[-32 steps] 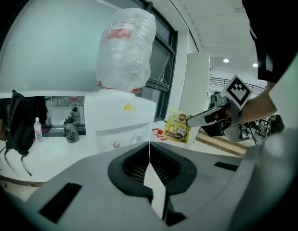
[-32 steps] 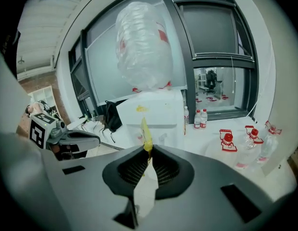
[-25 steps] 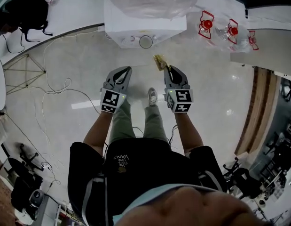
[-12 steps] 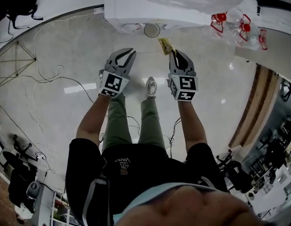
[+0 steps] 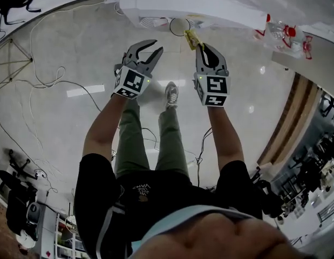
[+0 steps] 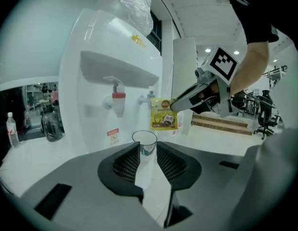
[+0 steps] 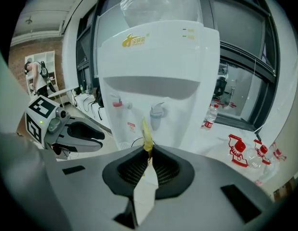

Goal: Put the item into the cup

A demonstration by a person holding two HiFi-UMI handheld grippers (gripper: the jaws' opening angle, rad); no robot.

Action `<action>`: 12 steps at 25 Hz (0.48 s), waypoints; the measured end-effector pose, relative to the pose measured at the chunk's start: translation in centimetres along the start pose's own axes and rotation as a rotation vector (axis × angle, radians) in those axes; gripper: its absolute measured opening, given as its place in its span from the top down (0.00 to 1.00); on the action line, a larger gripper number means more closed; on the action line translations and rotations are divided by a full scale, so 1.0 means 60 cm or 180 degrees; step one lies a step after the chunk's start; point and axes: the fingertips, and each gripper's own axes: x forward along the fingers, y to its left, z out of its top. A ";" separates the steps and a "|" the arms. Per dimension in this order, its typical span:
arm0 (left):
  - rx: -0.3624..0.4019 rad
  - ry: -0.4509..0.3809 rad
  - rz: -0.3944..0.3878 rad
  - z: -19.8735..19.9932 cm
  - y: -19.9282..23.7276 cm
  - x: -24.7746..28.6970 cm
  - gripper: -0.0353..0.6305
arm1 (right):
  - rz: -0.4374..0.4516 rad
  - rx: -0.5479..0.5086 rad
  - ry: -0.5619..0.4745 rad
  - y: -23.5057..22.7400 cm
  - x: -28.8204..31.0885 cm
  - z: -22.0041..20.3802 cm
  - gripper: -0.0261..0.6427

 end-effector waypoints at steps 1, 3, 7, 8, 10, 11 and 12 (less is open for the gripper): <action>0.0013 0.0013 -0.0011 -0.007 0.001 0.005 0.79 | 0.0005 -0.0035 -0.0008 0.001 0.007 0.000 0.88; 0.0039 0.0036 -0.0034 -0.019 0.003 0.015 0.77 | 0.0012 -0.0109 -0.0022 0.004 0.020 0.000 0.88; 0.0100 0.0091 -0.0093 -0.041 0.007 0.040 0.73 | 0.0016 -0.0289 -0.0038 0.009 0.047 0.000 0.88; 0.0109 0.0101 -0.0106 -0.045 0.007 0.048 0.72 | 0.0018 -0.0348 -0.0036 0.009 0.055 0.000 0.87; 0.0132 0.0105 -0.0121 -0.050 0.010 0.064 0.70 | 0.0029 -0.0451 -0.0023 0.011 0.072 0.000 0.88; 0.0150 0.0101 -0.0125 -0.051 0.013 0.072 0.69 | 0.0032 -0.0489 -0.0013 0.011 0.081 0.000 0.87; 0.0170 0.0099 -0.0127 -0.053 0.015 0.080 0.68 | 0.0032 -0.0517 -0.0005 0.012 0.089 0.000 0.87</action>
